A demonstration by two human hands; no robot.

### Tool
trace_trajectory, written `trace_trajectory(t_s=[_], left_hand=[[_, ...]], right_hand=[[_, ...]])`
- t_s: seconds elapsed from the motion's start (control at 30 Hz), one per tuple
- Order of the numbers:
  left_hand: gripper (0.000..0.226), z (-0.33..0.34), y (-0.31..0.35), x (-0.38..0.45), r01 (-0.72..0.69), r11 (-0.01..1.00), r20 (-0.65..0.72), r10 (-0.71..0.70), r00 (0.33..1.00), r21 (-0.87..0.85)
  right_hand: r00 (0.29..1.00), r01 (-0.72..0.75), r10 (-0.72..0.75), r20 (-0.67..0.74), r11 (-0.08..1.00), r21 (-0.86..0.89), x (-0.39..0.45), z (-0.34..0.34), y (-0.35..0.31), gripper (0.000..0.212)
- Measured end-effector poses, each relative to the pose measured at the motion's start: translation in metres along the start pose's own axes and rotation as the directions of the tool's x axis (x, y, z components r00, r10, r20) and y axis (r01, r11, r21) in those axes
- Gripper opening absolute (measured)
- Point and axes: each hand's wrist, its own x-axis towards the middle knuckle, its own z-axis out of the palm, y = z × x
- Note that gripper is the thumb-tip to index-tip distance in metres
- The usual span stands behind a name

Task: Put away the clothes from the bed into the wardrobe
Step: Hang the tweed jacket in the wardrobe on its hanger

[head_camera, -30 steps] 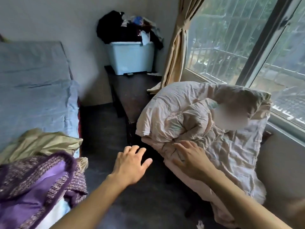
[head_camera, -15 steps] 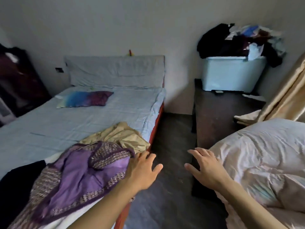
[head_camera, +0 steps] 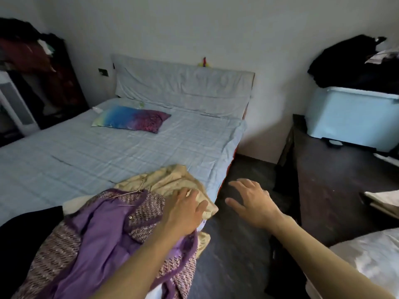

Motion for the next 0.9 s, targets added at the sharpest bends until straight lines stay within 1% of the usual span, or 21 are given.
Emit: trace_trajectory(t_s=[0.13,0.23,0.3,0.37,0.4,0.5,0.53,0.63,0.7,0.73,0.8,0.83,0.9], left_hand=[[0.072,0.002,-0.053,0.018,0.092,0.996,-0.025,-0.092,0.995,-0.015],[0.084,0.007,-0.093,0.035,0.204,0.979,-0.006,-0.204,0.979,-0.023],[0.081,0.016,-0.118,0.048,0.277,0.960,-0.002,-0.278,0.961,-0.036],[0.079,0.022,-0.138,0.063,0.336,0.941,0.006,-0.336,0.942,-0.032],[0.080,0.023,-0.145,0.070,0.363,0.932,0.016,-0.362,0.932,-0.015],[0.077,0.022,-0.165,0.100,0.453,0.891,0.056,-0.454,0.889,0.032],[0.074,0.021,-0.172,0.110,0.488,0.872,0.072,-0.489,0.869,0.030],[0.057,0.020,-0.192,0.139,0.567,0.824,0.104,-0.565,0.818,0.020],[0.052,0.020,-0.205,0.154,0.609,0.792,0.099,-0.609,0.787,0.033],[0.054,0.019,-0.212,0.159,0.633,0.774,0.084,-0.633,0.770,0.031],[0.068,0.021,-0.228,0.164,0.676,0.737,0.077,-0.674,0.735,0.005],[0.076,0.025,-0.236,0.164,0.693,0.721,0.076,-0.690,0.720,-0.009],[0.081,0.036,-0.251,0.162,0.718,0.696,0.083,-0.715,0.694,-0.007]], right_hand=[[0.992,0.094,-0.095,0.083,0.995,0.014,0.066,0.019,-0.028,0.062],[0.973,0.179,-0.179,0.148,0.984,0.011,0.115,0.036,-0.047,0.062],[0.954,0.235,-0.237,0.183,0.971,0.032,0.147,0.050,-0.057,0.068],[0.934,0.285,-0.292,0.206,0.956,0.064,0.181,0.066,-0.067,0.083],[0.923,0.305,-0.313,0.223,0.950,0.074,0.199,0.076,-0.069,0.087],[0.884,0.358,-0.370,0.286,0.929,0.095,0.254,0.099,-0.073,0.076],[0.871,0.371,-0.386,0.303,0.922,0.111,0.273,0.105,-0.075,0.074],[0.835,0.411,-0.441,0.328,0.897,0.160,0.324,0.116,-0.079,0.081],[0.809,0.453,-0.480,0.340,0.877,0.160,0.355,0.125,-0.084,0.071],[0.795,0.471,-0.495,0.350,0.868,0.157,0.369,0.131,-0.086,0.066],[0.772,0.490,-0.512,0.377,0.857,0.160,0.395,0.143,-0.093,0.059],[0.759,0.492,-0.517,0.396,0.854,0.171,0.404,0.150,-0.097,0.059],[0.730,0.490,-0.532,0.430,0.845,0.215,0.415,0.161,-0.106,0.065]])
